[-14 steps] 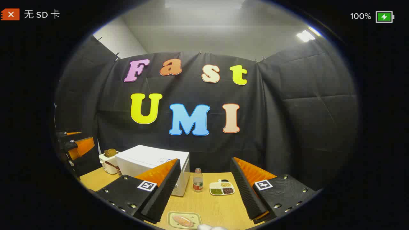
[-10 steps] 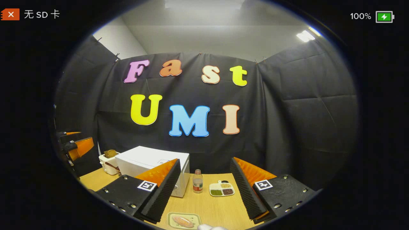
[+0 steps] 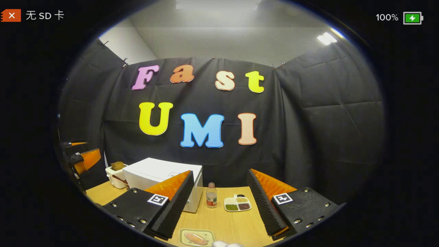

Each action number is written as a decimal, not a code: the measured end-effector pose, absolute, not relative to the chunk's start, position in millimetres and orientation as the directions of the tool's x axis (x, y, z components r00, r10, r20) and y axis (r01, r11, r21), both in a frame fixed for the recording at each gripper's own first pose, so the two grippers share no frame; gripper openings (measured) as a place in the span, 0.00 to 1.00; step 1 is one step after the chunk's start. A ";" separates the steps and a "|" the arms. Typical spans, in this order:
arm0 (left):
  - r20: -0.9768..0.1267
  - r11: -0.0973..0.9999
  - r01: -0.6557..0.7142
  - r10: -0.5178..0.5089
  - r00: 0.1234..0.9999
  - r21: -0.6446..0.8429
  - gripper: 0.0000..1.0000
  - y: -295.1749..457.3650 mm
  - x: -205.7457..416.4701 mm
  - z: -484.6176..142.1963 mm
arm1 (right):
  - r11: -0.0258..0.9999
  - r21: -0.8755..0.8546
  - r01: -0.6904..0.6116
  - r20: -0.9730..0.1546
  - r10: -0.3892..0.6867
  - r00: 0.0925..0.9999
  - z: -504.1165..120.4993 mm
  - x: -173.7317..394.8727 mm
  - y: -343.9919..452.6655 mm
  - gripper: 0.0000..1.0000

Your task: Open the microwave oven with the left hand, put the food in, and close the microwave oven.

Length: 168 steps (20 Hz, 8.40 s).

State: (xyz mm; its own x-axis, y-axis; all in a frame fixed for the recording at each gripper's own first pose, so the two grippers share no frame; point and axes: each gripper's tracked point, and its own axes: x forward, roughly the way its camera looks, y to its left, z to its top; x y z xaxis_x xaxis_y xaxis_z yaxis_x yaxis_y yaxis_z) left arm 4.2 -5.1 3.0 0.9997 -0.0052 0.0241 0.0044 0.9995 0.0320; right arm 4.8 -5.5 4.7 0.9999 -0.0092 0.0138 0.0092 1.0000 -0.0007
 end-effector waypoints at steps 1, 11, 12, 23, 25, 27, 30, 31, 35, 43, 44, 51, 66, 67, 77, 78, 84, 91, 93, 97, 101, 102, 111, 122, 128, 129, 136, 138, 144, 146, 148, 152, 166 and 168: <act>0.025 1.000 0.004 -0.005 1.000 0.028 0.99 -5.3 6.5 1.4 | 1.000 0.000 0.010 0.015 -0.010 1.000 5.5 5.6 -5.9 0.95; -0.025 0.995 0.074 -0.073 0.997 0.061 0.96 -63.3 52.0 -109.5 | 1.000 0.000 0.021 0.021 -0.021 1.000 31.4 12.9 -14.0 0.95; -0.033 0.994 0.097 -0.095 0.995 0.055 0.95 -77.9 59.5 -128.1 | 1.000 -0.014 0.023 0.023 -0.023 0.999 35.9 15.3 -16.1 0.95; -0.157 0.991 0.133 -0.127 0.979 0.031 1.00 -176.9 195.5 -273.5 | 0.995 -0.076 0.069 -0.050 -0.073 0.996 37.7 15.8 -39.8 0.95; -0.170 0.991 0.133 -0.127 0.977 0.026 1.00 -184.7 212.2 -288.0 | 0.992 -0.093 0.086 -0.061 -0.092 0.994 34.9 14.8 -46.5 0.95; -0.197 0.990 0.137 -0.130 0.972 0.024 1.00 -189.7 225.4 -304.1 | 0.989 -0.104 0.101 -0.074 -0.108 0.991 31.0 14.1 -52.0 0.95; -0.201 0.991 0.130 -0.126 0.971 0.006 0.98 -190.3 234.2 -308.7 | 0.985 -0.123 0.117 -0.089 -0.129 0.988 25.4 14.5 -60.9 0.95; -0.197 0.992 0.127 -0.125 0.972 -0.001 0.98 -189.1 236.2 -308.4 | 0.985 -0.124 0.119 -0.096 -0.132 0.987 24.0 14.8 -62.1 0.95; -0.231 0.988 0.145 -0.151 0.961 -0.043 0.88 -192.1 241.4 -319.0 | 0.984 -0.135 0.114 -0.101 -0.128 0.987 24.1 13.4 -62.4 0.96; -0.274 0.986 0.156 -0.167 0.947 -0.062 0.24 -182.5 241.0 -325.5 | 0.981 -0.159 0.109 -0.100 -0.126 0.987 22.6 8.9 -60.7 0.96; -0.274 0.985 0.163 -0.170 0.946 -0.051 0.20 -182.6 240.9 -325.0 | 0.982 -0.155 0.107 -0.102 -0.123 0.987 21.3 7.9 -60.1 0.96; -0.295 0.977 0.204 -0.211 0.932 -0.054 0.08 -182.4 241.7 -327.4 | 0.983 -0.150 0.102 -0.112 -0.120 0.986 18.5 1.1 -60.6 0.96; -0.325 0.982 0.187 -0.186 0.927 -0.027 0.16 -109.1 96.6 -323.2 | 0.996 -0.088 -0.018 -0.134 0.006 0.991 4.0 -9.6 -32.4 0.96; -0.330 0.984 0.179 -0.176 0.927 -0.023 0.18 -99.5 85.6 -322.8 | 0.996 -0.084 -0.028 -0.133 0.017 0.991 4.1 -10.6 -28.8 0.96; -0.331 0.993 0.054 -0.016 0.943 0.105 0.98 -18.8 32.9 -311.3 | 0.994 -0.052 -0.095 -0.123 0.088 0.988 3.1 -15.9 1.3 0.96; -0.331 0.993 0.045 -0.007 0.943 0.109 0.98 -12.2 27.0 -312.0 | 0.993 -0.052 -0.103 -0.124 0.096 0.988 1.2 -14.2 5.1 0.96; -0.342 0.990 -0.032 0.078 0.936 0.137 1.00 50.2 -12.4 -309.5 | 0.985 -0.009 -0.171 -0.144 0.168 0.975 -8.1 -8.3 40.1 0.96; -0.352 0.979 -0.169 0.199 0.915 0.114 0.98 138.2 -50.3 -306.2 | 0.965 -0.003 -0.263 -0.159 0.259 0.953 -19.7 -8.4 86.1 0.96; -0.366 0.973 -0.204 0.229 0.902 0.107 0.98 161.3 -61.6 -305.8 | 0.960 0.000 -0.280 -0.163 0.276 0.947 -22.8 -10.1 94.9 0.96; -0.324 0.948 -0.266 0.310 0.894 0.176 1.00 202.9 -80.7 -291.6 | 0.952 -0.002 -0.305 -0.171 0.300 0.938 -29.8 -13.4 107.7 0.96; -0.330 0.934 -0.331 0.358 0.873 0.139 1.00 236.1 -85.0 -284.1 | 0.953 0.002 -0.304 -0.189 0.299 0.935 -42.6 -12.9 111.1 0.96; -0.319 0.932 -0.335 0.362 0.876 0.137 0.95 236.5 -88.2 -280.8 | 0.954 0.002 -0.300 -0.191 0.295 0.936 -45.5 -13.3 110.2 0.96; -0.249 0.950 -0.265 0.300 0.921 0.166 0.96 190.7 -95.5 -233.1 | 0.954 -0.064 -0.293 -0.276 0.265 0.924 -123.8 -13.6 76.1 0.96; -0.075 0.984 -0.123 0.133 0.988 0.129 1.00 102.7 -53.7 -103.9 | 0.926 -0.035 -0.376 -0.521 0.304 0.797 -291.1 -21.8 69.4 0.96; -0.047 0.989 -0.046 0.054 0.997 0.141 0.96 67.3 -35.3 -77.0 | 0.914 -0.035 -0.404 -0.601 0.303 0.739 -351.9 -5.9 78.6 0.96; -0.049 0.989 -0.041 0.049 0.998 0.144 0.98 64.2 -34.0 -74.5 | 0.911 -0.039 -0.411 -0.612 0.304 0.730 -359.8 -2.1 81.4 0.96; -0.056 0.985 -0.036 0.046 0.997 0.171 1.00 57.6 -26.6 -69.1 | 0.896 -0.019 -0.443 -0.673 0.316 0.668 -409.1 12.5 90.2 0.96; -0.063 0.982 -0.040 0.052 0.997 0.184 1.00 58.3 -26.7 -72.3 | 0.890 -0.015 -0.455 -0.685 0.323 0.653 -415.5 12.1 92.0 0.96; -0.079 0.980 -0.044 0.060 0.995 0.193 1.00 58.6 -28.3 -77.6 | 0.886 0.011 -0.463 -0.699 0.338 0.630 -422.2 14.8 94.1 0.96; -0.088 0.979 -0.049 0.067 0.994 0.199 1.00 58.5 -29.5 -79.9 | 0.876 0.026 -0.482 -0.702 0.359 0.615 -423.4 12.9 96.2 0.96; -0.093 0.975 -0.064 0.085 0.992 0.212 1.00 58.2 -32.4 -76.9 | 0.868 0.033 -0.496 -0.700 0.374 0.608 -423.6 13.2 96.9 0.84; -0.098 0.957 -0.112 0.142 0.985 0.269 1.00 56.9 -37.6 -71.3 | 0.852 0.089 -0.516 -0.716 0.415 0.562 -424.8 13.5 96.5 0.67; -0.116 0.982 -0.020 0.043 0.992 0.190 1.00 79.7 -24.7 -98.5 | 0.766 0.559 -0.317 -0.488 0.613 0.621 -283.0 63.3 218.7 0.54; -0.120 0.986 -0.004 0.024 0.993 0.164 1.00 87.3 -19.2 -105.2 | 0.756 0.588 -0.288 -0.458 0.605 0.652 -276.2 87.3 247.0 0.54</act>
State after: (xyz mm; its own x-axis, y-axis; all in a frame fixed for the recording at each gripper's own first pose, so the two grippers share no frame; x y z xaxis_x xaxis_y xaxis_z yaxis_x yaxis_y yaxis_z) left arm -19.2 87.3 -105.2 0.9925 0.0242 -0.1196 -0.0042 0.9864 0.1644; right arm 87.3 247.0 -276.2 0.6517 0.6050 -0.4576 -0.2885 0.7556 0.5882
